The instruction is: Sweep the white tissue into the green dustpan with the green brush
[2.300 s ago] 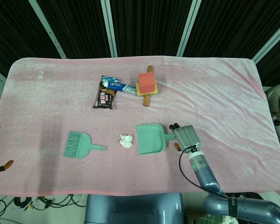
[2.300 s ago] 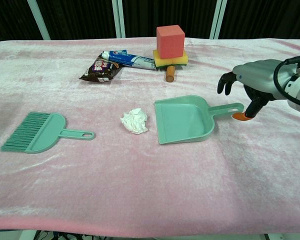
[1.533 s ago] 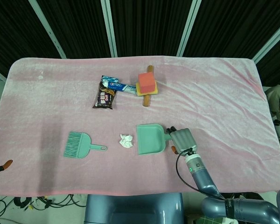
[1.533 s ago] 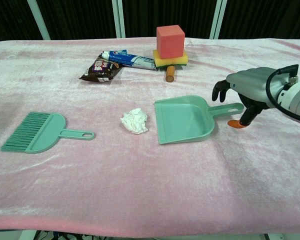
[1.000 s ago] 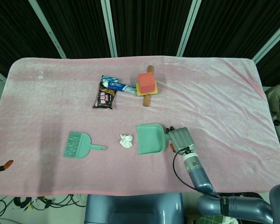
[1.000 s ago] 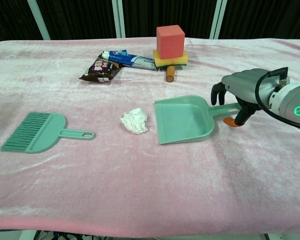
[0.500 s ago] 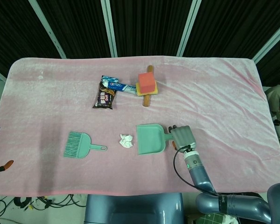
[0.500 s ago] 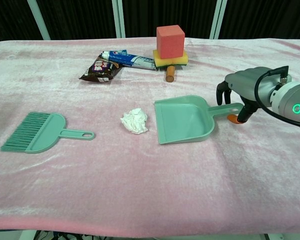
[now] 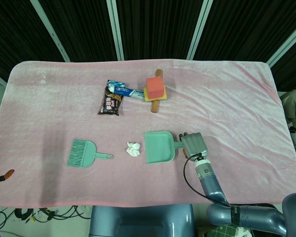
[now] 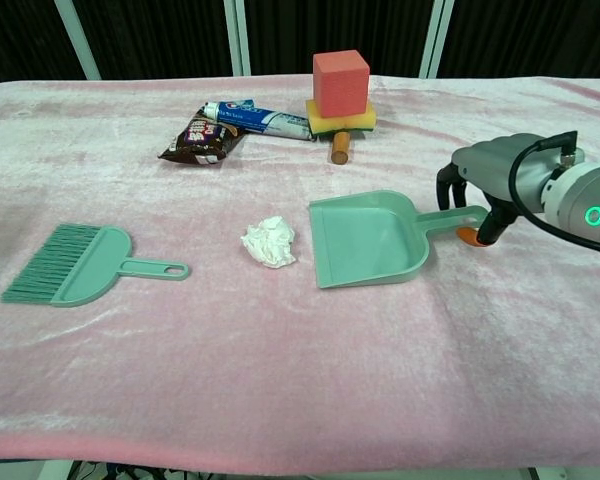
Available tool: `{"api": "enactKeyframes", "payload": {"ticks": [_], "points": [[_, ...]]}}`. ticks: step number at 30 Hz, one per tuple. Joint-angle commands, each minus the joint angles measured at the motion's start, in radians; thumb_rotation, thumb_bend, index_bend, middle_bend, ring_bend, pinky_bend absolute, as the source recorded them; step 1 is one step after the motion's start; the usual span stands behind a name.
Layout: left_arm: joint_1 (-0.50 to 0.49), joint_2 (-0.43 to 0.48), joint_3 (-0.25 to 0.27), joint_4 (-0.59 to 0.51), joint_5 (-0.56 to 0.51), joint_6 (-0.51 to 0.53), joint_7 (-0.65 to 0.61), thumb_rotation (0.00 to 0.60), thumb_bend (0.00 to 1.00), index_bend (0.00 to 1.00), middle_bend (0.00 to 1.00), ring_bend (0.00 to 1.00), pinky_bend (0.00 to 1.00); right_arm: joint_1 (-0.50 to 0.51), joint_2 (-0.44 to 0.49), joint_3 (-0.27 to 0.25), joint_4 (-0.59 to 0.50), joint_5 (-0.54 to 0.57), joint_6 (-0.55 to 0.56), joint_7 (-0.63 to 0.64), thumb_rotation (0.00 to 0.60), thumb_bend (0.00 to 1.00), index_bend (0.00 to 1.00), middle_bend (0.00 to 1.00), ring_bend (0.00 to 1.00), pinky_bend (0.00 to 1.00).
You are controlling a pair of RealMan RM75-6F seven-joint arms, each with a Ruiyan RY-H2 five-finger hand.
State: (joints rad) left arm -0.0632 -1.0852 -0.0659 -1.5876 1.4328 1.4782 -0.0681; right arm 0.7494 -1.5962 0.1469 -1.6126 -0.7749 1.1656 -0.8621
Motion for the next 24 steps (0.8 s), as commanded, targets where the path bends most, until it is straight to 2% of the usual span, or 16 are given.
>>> {"api": "enactKeyframes", "payload": {"ticks": [1, 3, 8, 12, 18, 21, 24], "points": [[0.0, 0.0, 0.0, 0.001, 0.0, 0.001, -0.001, 0.6, 0.0, 0.01, 0.0, 0.0, 0.0, 0.001, -0.002, 0.0, 0.001, 0.001, 0.001, 0.002, 0.6, 0.36, 0.44, 0.43, 0.69, 0.76], [0.0, -0.001, -0.001, 0.001, 0.0, 0.001, -0.002, 0.6, 0.0, 0.01, 0.0, 0.0, 0.0, 0.002, -0.004, -0.001, 0.004, 0.002, 0.001, 0.001, 0.6, 0.37, 0.46, 0.46, 0.69, 0.76], [0.0, -0.001, -0.002, 0.002, -0.001, 0.0, -0.004, 0.6, 0.0, 0.02, 0.0, 0.0, 0.0, 0.004, -0.008, -0.005, 0.011, 0.001, 0.0, -0.001, 0.6, 0.42, 0.58, 0.58, 0.71, 0.76], [-0.001, -0.001, -0.002, 0.002, -0.001, -0.001, -0.004, 0.6, 0.0, 0.02, 0.0, 0.0, 0.0, 0.005, -0.005, -0.011, 0.011, -0.02, -0.002, 0.009, 0.6, 0.45, 0.63, 0.62, 0.72, 0.76], [-0.008, 0.002, -0.003, -0.007, 0.002, -0.007, 0.007, 0.6, 0.0, 0.06, 0.01, 0.0, 0.01, 0.01, 0.018, -0.014, -0.003, -0.063, -0.01, 0.023, 0.6, 0.45, 0.64, 0.64, 0.72, 0.76], [-0.025, 0.002, -0.022, -0.039, -0.01, -0.018, 0.024, 0.6, 0.0, 0.09, 0.03, 0.01, 0.07, 0.016, 0.038, -0.008, -0.019, -0.067, -0.02, 0.025, 0.6, 0.45, 0.65, 0.64, 0.73, 0.76], [-0.056, 0.003, -0.044, -0.088, -0.025, -0.044, 0.059, 0.6, 0.0, 0.12, 0.06, 0.06, 0.15, 0.019, 0.055, -0.007, -0.038, -0.066, -0.027, 0.024, 0.6, 0.45, 0.65, 0.65, 0.73, 0.76]]}}
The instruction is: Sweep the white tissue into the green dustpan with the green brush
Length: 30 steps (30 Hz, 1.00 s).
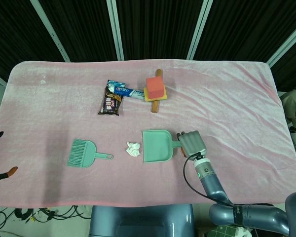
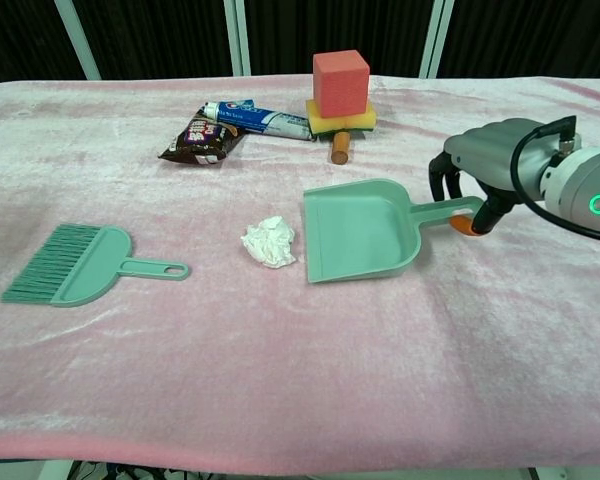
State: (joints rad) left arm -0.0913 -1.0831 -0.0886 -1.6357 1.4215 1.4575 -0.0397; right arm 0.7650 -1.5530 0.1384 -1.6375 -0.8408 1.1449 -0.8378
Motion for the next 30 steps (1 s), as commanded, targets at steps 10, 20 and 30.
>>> {"api": "enactKeyframes", "payload": {"ticks": [10, 20, 30], "points": [[-0.192, -0.027, -0.103, -0.186, -0.142, -0.191, 0.311, 0.6, 0.1, 0.3, 0.35, 0.69, 0.88, 0.012, 0.037, -0.005, -0.049, 0.015, -0.017, -0.011, 0.6, 0.45, 0.65, 0.65, 0.73, 0.76], [-0.381, -0.136, -0.115, -0.199, -0.322, -0.403, 0.528, 0.6, 0.12, 0.4, 0.44, 0.83, 1.0, 0.023, 0.046, -0.004, -0.063, 0.04, -0.013, -0.024, 0.6, 0.46, 0.65, 0.65, 0.73, 0.76], [-0.534, -0.344, -0.086, -0.106, -0.522, -0.473, 0.709, 0.6, 0.16, 0.43, 0.46, 0.85, 1.0, 0.032, 0.041, -0.005, -0.056, 0.057, -0.008, -0.028, 0.6, 0.47, 0.65, 0.65, 0.73, 0.76]]}}
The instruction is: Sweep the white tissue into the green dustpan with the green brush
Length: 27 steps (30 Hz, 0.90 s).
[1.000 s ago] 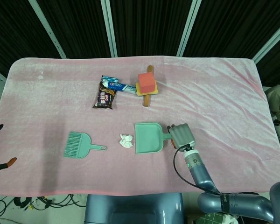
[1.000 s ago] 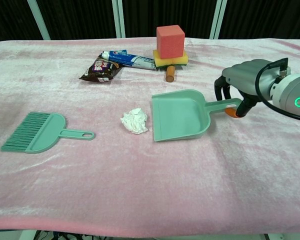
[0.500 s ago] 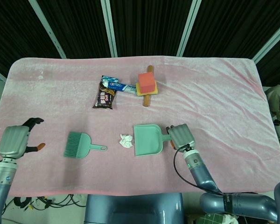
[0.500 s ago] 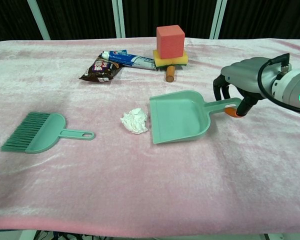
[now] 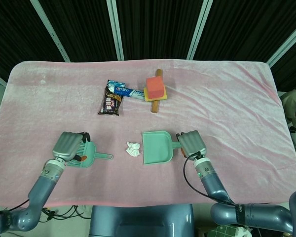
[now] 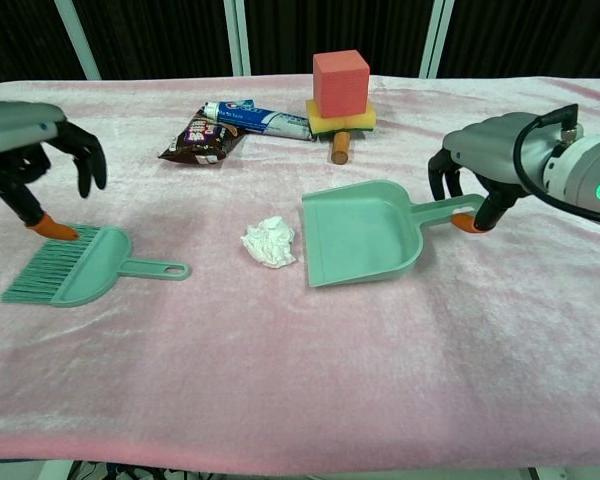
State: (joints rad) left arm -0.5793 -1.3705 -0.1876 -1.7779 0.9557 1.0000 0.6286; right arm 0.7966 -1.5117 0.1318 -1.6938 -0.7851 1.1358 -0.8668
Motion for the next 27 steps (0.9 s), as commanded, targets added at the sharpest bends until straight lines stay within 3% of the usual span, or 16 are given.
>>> {"api": "enactKeyframes", "payload": {"ticks": [1, 11, 27], "points": [[-0.054, -0.069, 0.015, 0.042, -0.071, -0.015, 0.049, 0.6, 0.16, 0.43, 0.46, 0.85, 1.0, 0.002, 0.0, 0.002, 0.001, 0.003, 0.001, 0.002, 0.6, 0.47, 0.65, 0.65, 0.73, 0.76], [-0.11, -0.138, 0.04, 0.089, -0.164, -0.005, 0.09, 0.6, 0.19, 0.44, 0.46, 0.85, 1.0, 0.007, 0.008, 0.003, 0.004, 0.011, 0.003, 0.009, 0.6, 0.47, 0.65, 0.65, 0.73, 0.76], [-0.161, -0.176, 0.065, 0.142, -0.193, -0.023, 0.064, 0.6, 0.21, 0.46, 0.47, 0.85, 1.0, 0.006, 0.004, -0.012, 0.008, 0.021, 0.008, 0.013, 0.6, 0.48, 0.65, 0.65, 0.73, 0.76]]}}
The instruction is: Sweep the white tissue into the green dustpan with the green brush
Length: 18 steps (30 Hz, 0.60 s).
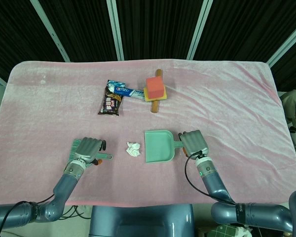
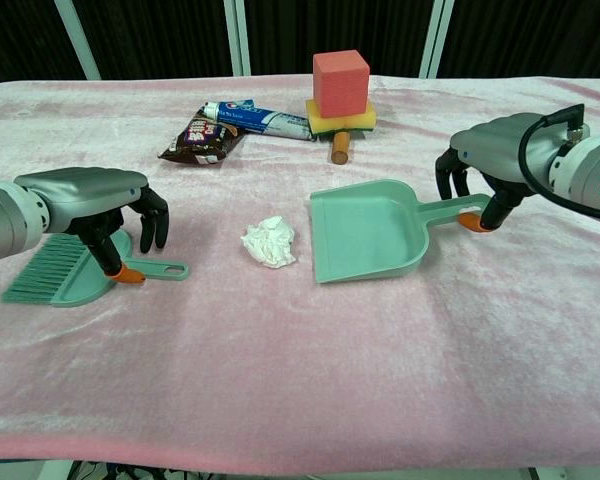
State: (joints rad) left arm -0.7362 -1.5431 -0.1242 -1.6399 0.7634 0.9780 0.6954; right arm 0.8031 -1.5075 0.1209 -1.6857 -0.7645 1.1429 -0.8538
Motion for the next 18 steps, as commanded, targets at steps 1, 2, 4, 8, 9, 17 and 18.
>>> {"api": "enactKeyframes", "payload": {"ticks": [1, 2, 4, 8, 9, 17, 18], "points": [[-0.007, -0.006, 0.002, 0.006, -0.001, -0.003, -0.006, 0.6, 0.21, 0.46, 0.47, 0.85, 1.0, -0.001, -0.001, -0.002, 0.001, 0.0, 0.001, 0.0, 0.6, 0.48, 0.65, 0.65, 0.73, 0.76], [-0.01, -0.008, 0.003, 0.009, 0.0, -0.004, -0.008, 0.6, 0.21, 0.46, 0.47, 0.85, 1.0, -0.001, -0.001, -0.004, 0.002, 0.0, 0.002, -0.001, 0.6, 0.48, 0.65, 0.65, 0.73, 0.76], [-0.015, -0.013, 0.007, 0.014, 0.0, -0.006, -0.011, 0.6, 0.21, 0.46, 0.48, 0.85, 1.0, -0.001, -0.001, -0.005, 0.003, 0.001, 0.003, 0.0, 0.6, 0.48, 0.65, 0.65, 0.73, 0.76], [-0.02, -0.02, 0.018, 0.025, -0.001, -0.009, -0.014, 0.6, 0.22, 0.48, 0.49, 0.85, 1.0, -0.002, -0.002, -0.007, 0.006, 0.003, 0.005, -0.003, 0.6, 0.48, 0.65, 0.65, 0.73, 0.76], [-0.021, -0.023, 0.021, 0.03, -0.003, -0.01, -0.015, 0.6, 0.22, 0.48, 0.5, 0.85, 1.0, -0.002, -0.002, -0.007, 0.005, 0.004, 0.005, -0.003, 0.6, 0.48, 0.65, 0.65, 0.73, 0.76], [-0.017, -0.044, 0.022, 0.05, 0.035, 0.01, -0.065, 0.6, 0.31, 0.59, 0.61, 0.85, 1.0, -0.001, -0.003, -0.012, 0.008, -0.001, 0.009, -0.006, 0.6, 0.49, 0.65, 0.65, 0.73, 0.76], [-0.012, -0.047, 0.018, 0.053, 0.054, 0.017, -0.086, 0.6, 0.31, 0.6, 0.62, 0.85, 1.0, -0.001, -0.002, -0.012, 0.007, -0.002, 0.01, -0.006, 0.6, 0.49, 0.65, 0.65, 0.73, 0.76]]}}
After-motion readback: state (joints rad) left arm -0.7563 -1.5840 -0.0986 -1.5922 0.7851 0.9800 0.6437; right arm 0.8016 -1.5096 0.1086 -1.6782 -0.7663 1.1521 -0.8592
